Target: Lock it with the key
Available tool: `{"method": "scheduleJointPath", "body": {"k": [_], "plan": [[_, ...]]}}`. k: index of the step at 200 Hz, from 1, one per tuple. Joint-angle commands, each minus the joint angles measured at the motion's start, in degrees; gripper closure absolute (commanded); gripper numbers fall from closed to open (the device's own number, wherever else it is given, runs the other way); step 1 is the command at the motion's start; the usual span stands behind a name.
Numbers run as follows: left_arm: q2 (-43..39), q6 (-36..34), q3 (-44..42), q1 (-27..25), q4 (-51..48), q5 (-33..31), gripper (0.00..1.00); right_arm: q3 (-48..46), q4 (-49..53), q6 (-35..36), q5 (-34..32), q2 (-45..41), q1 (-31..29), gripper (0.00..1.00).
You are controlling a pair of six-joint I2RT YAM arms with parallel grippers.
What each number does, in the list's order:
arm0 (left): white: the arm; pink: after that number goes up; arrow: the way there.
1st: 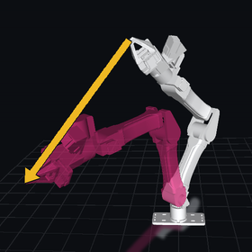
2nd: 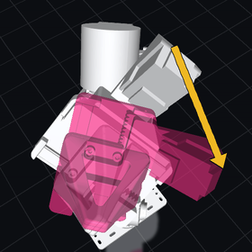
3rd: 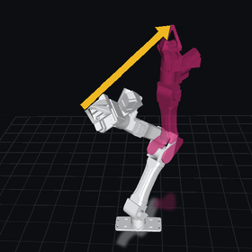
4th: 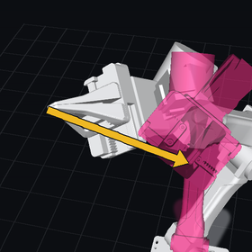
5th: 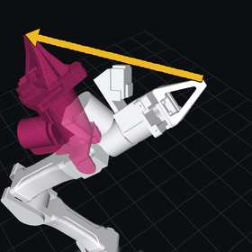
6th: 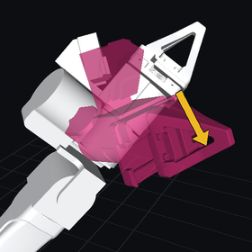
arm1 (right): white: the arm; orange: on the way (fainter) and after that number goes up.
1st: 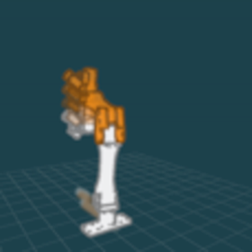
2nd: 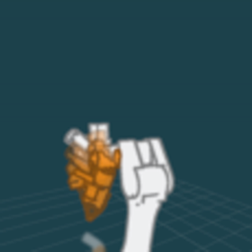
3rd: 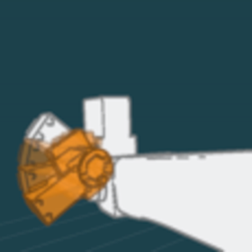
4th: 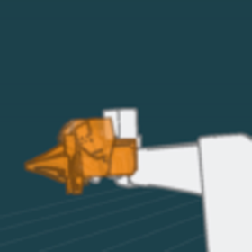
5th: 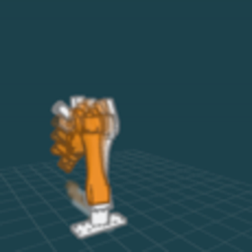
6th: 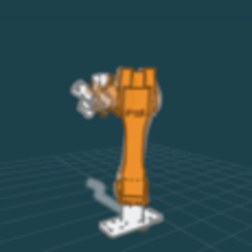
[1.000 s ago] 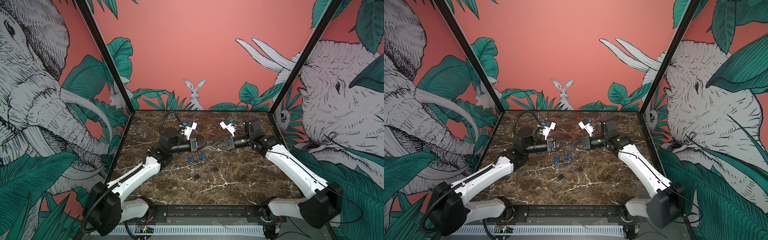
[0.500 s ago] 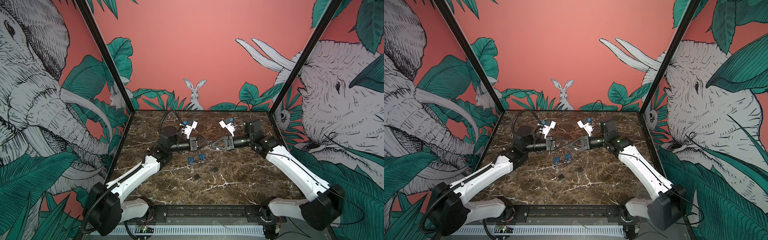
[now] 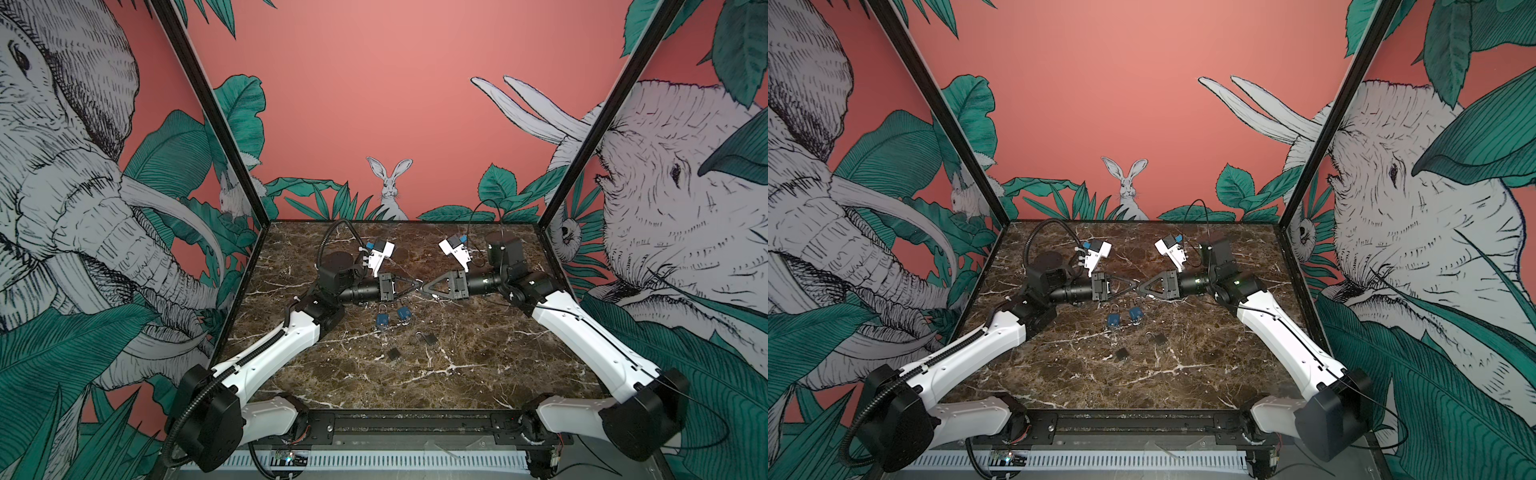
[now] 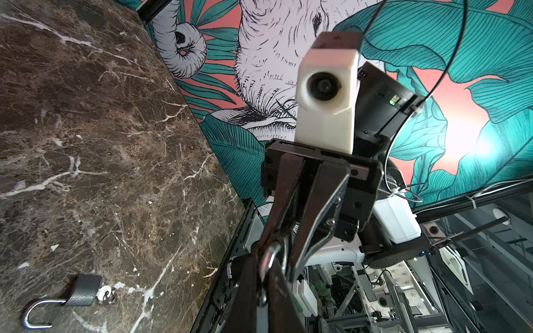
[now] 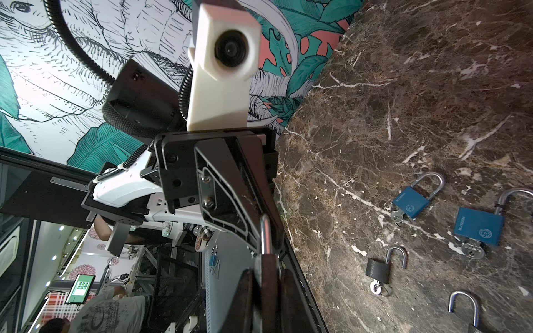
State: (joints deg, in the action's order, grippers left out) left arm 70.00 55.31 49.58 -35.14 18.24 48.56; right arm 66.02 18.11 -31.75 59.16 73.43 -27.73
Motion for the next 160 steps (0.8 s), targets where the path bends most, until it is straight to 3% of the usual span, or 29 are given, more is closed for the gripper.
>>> {"method": "scheduleJointPath", "body": {"k": [1, 21, 67, 160], "plan": [[-2.0, -1.2, 0.3, -1.1, 2.2, 0.5, 1.00, -1.3, -4.9, -1.6, -2.4, 1.1, -0.7, 0.92], [-2.8, -2.4, -0.3, -0.5, 1.2, -2.4, 1.00, -2.4, -6.1, -2.3, -2.8, 0.4, -0.7, 0.76], [-4.2, -2.6, -1.1, 2.1, 1.1, -6.4, 1.00, -4.4, -6.5, -2.9, -3.8, -3.3, 0.8, 0.60], [-3.5, -2.6, 1.3, 2.4, 0.6, -3.7, 1.00, -5.0, -8.4, -4.3, -3.6, -4.4, 2.0, 0.59]]}}
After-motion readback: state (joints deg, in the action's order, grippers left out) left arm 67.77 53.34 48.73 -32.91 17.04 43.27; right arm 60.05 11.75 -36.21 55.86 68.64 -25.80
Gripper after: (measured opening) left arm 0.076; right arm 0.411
